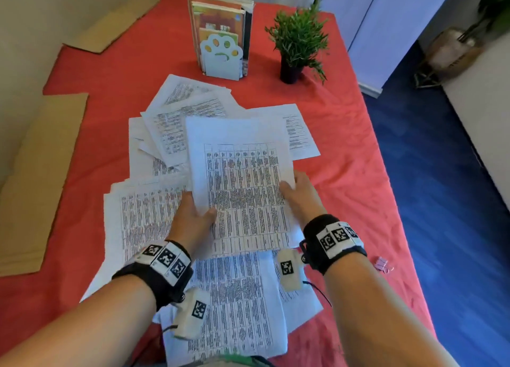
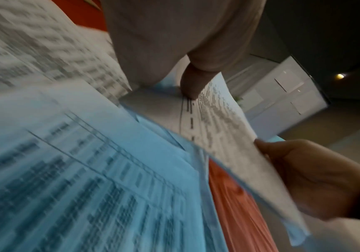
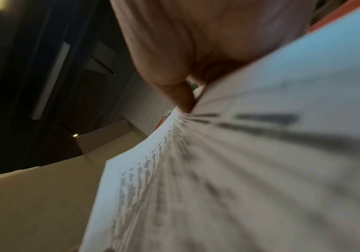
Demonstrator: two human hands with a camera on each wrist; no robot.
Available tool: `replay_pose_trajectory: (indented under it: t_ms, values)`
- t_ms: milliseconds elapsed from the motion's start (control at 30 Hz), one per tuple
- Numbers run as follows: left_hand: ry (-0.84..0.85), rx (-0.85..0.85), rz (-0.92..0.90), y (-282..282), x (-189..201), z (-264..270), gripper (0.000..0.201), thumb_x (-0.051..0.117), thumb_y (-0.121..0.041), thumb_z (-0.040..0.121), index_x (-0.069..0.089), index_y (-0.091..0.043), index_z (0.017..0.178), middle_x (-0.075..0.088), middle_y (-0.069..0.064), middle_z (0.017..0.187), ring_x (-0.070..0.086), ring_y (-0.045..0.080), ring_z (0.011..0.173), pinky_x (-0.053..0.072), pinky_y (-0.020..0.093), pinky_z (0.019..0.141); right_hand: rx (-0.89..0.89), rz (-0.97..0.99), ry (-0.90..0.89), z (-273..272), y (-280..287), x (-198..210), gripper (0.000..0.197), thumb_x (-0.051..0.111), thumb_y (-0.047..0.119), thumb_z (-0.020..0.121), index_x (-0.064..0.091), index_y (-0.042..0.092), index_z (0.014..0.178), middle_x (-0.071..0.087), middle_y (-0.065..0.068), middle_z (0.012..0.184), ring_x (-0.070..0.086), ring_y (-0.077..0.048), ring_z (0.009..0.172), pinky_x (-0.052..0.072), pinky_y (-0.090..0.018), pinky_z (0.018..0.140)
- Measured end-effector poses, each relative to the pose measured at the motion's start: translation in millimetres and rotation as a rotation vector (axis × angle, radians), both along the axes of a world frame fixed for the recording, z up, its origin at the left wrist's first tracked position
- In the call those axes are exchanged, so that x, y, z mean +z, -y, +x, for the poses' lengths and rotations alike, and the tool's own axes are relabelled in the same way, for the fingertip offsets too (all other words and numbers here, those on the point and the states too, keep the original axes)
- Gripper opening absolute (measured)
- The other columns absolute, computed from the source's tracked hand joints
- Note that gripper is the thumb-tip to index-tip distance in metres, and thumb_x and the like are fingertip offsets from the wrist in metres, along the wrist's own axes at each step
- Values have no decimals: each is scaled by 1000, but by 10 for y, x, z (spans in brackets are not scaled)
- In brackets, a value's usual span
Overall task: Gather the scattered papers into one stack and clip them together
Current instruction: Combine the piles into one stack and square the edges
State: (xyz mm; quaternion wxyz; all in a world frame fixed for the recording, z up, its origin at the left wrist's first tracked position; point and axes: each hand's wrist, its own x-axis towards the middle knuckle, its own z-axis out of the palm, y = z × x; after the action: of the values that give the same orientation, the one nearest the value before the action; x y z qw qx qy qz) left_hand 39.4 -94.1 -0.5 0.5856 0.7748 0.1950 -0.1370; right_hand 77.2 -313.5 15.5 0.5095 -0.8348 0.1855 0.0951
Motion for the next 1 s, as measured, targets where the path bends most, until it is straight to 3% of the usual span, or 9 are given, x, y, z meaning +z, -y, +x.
replay_pose_trajectory:
  t_ms: [100, 167, 267, 467, 633, 733, 833, 900, 1000]
  values:
    - [-24, -104, -80, 311, -2, -23, 44, 58, -23, 93, 37, -26, 131, 58, 2, 119, 62, 22, 100, 53, 40, 86, -127, -146, 11, -66, 469, -96, 22, 43, 8, 91, 55, 9, 110, 62, -7, 96, 59, -26, 85, 49, -34, 76]
    - [-51, -153, -117, 455, -3, -35, 54, 54, -17, 95, 30, -28, 142, 54, -4, 123, 60, 17, 101, 52, 31, 78, -200, -244, -20, -90, 862, -159, 23, 43, 6, 90, 57, 5, 108, 63, -10, 95, 60, -29, 88, 51, -37, 78]
    - [-45, -162, 2, 435, -81, -54, 49, 51, -12, 95, 36, -25, 140, 49, -2, 127, 57, 16, 98, 49, 26, 67, -298, -344, -70, -132, 1443, -193, 22, 43, 7, 87, 57, 7, 103, 64, -12, 89, 62, -33, 85, 48, -32, 65]
    - [-102, -177, 516, -55, -347, -266, 51, 61, -19, 85, 46, -30, 133, 38, 7, 138, 45, 31, 122, 43, 46, 101, -276, -566, -195, -31, 2001, -255, 35, 43, 1, 88, 52, 1, 121, 61, -25, 110, 59, -41, 100, 46, -41, 81]
    - [-232, -112, 734, -355, -318, -345, 63, 63, -15, 81, 41, -26, 138, 33, 9, 144, 30, 36, 132, 31, 53, 107, -218, -733, -158, 103, 1694, -231, 44, 48, 4, 87, 53, 15, 129, 49, -15, 134, 48, -39, 121, 42, -49, 101]
    - [-286, -16, 767, -559, -367, -359, 70, 58, -13, 83, 30, -26, 146, 15, 8, 157, 16, 35, 142, 20, 56, 112, 36, -507, -51, 50, 1091, -157, 26, 50, 8, 90, 70, 12, 105, 68, -15, 113, 63, -36, 105, 52, -42, 92]
    - [-324, 53, 732, -756, -420, -379, 71, 59, -16, 86, 25, -27, 147, 3, 5, 160, 5, 33, 145, 14, 56, 115, 350, -427, -229, -262, 394, -163, 21, 52, 19, 92, 66, 12, 78, 72, -11, 84, 69, -29, 82, 57, -34, 77]
    - [-335, 69, 710, -849, -421, -393, 74, 67, -23, 83, 28, -27, 146, 2, 6, 159, 7, 36, 144, 19, 56, 114, 556, -525, -396, -495, 60, -210, 34, 50, 33, 94, 66, 5, 84, 68, -7, 79, 70, -26, 80, 56, -29, 73]
    - [-336, 84, 669, -921, -399, -443, 81, 76, -30, 74, 33, -28, 142, 4, 7, 158, 10, 37, 140, 23, 52, 112, 614, -658, -485, -768, -208, -318, 60, 54, 57, 87, 57, 2, 112, 61, -9, 99, 64, -27, 94, 52, -31, 77]
